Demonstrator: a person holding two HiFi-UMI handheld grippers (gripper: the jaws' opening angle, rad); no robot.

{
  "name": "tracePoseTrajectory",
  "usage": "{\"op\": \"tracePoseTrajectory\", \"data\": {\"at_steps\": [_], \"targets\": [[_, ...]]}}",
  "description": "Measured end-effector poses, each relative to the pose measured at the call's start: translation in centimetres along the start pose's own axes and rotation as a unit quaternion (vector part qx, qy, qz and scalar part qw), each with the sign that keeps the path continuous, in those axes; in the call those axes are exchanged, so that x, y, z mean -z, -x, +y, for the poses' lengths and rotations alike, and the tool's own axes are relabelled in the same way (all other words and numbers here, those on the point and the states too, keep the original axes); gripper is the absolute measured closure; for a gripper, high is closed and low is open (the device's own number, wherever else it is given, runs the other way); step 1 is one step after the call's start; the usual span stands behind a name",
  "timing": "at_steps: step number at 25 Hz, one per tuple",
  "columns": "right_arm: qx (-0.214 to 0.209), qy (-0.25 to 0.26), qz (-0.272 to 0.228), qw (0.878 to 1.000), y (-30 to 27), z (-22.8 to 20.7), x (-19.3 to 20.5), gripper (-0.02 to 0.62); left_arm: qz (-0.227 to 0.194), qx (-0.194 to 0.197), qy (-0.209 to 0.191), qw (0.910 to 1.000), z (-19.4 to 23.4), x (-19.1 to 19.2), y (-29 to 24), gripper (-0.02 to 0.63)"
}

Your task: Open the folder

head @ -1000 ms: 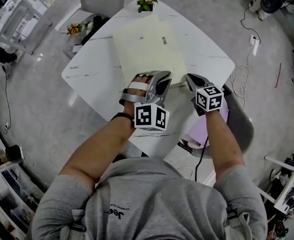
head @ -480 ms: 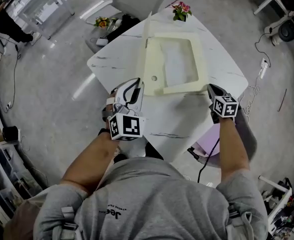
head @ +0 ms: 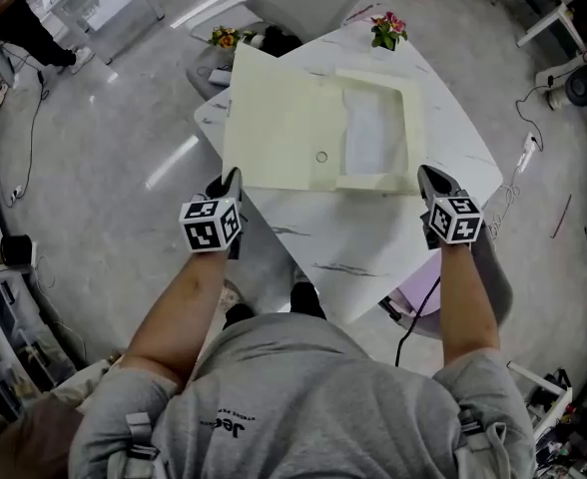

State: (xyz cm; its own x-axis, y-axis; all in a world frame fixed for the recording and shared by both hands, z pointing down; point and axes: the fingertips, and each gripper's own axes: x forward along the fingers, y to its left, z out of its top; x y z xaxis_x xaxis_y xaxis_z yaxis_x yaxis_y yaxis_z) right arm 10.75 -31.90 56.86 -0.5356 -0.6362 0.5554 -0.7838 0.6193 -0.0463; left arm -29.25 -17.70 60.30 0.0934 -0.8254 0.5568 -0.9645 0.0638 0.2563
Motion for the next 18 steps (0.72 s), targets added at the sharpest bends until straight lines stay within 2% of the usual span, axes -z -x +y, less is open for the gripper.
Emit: {"op": "tracePoseTrajectory", "data": {"at_steps": [3, 6, 9, 13, 18], "targets": [[-0.05, -0.002, -0.048, 0.998, -0.6, 4.4, -3.3, 0.592, 0.024, -0.002, 0.061, 0.9978, 2.2, 2.2, -0.5, 0.532], [-0.096, -0.009, -0.079, 0.992, -1.5, 8.8, -5.6, 0.592, 0.042, 0.001, 0.093, 0.9948, 3.4, 4.2, -0.9, 0.532], [-0.132, -0.012, -0.089, 0.987, -2.5, 12.8, -6.6, 0.592, 0.061, 0.004, 0.121, 0.9907, 4.5, 6.0, -1.2, 0.531], [-0.16, -0.007, -0.085, 0.983, -4.0, 16.4, -6.8, 0.592, 0.09, 0.0, 0.141, 0.9859, 5.8, 8.1, -2.0, 0.508], [-0.171, 0.004, -0.067, 0.983, -5.4, 18.7, -6.2, 0.592, 0.112, 0.006, 0.146, 0.9829, 6.2, 8.3, -2.6, 0.497]]}}
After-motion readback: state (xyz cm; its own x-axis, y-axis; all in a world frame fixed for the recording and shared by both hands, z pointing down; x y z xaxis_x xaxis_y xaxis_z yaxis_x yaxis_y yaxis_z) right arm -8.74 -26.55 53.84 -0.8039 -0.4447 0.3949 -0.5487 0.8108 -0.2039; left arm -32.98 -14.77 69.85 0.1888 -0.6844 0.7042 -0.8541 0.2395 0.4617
